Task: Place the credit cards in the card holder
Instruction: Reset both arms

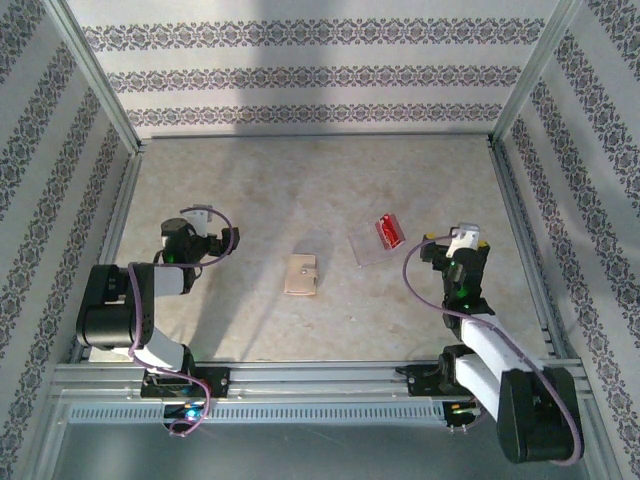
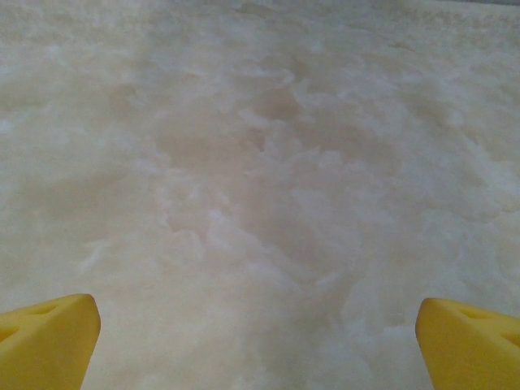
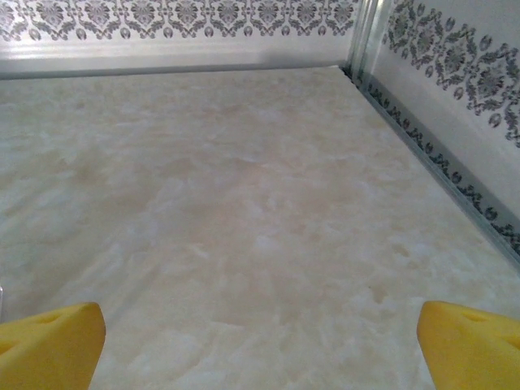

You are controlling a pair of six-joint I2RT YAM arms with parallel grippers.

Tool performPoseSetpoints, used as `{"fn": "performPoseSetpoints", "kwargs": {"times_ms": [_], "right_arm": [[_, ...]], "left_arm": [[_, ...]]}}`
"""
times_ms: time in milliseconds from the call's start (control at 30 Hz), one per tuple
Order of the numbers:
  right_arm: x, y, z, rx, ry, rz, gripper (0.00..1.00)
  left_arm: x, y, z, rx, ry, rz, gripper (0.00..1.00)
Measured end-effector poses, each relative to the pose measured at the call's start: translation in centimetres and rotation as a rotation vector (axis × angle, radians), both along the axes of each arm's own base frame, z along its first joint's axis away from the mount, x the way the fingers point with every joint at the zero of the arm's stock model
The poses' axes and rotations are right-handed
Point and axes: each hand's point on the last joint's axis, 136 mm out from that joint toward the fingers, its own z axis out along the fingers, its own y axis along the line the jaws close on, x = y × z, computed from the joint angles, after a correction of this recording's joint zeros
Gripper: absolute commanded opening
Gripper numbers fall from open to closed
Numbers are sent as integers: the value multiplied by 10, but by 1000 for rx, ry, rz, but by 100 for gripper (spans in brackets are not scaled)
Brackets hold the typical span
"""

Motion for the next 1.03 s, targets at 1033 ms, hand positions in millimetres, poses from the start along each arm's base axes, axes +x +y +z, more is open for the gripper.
{"fn": "performPoseSetpoints", "kwargs": {"times_ms": [1033], "right_arm": [[48, 26, 2, 41, -96, 147, 98]], "left_arm": [[-4, 12, 4, 27, -135, 64, 99]]}}
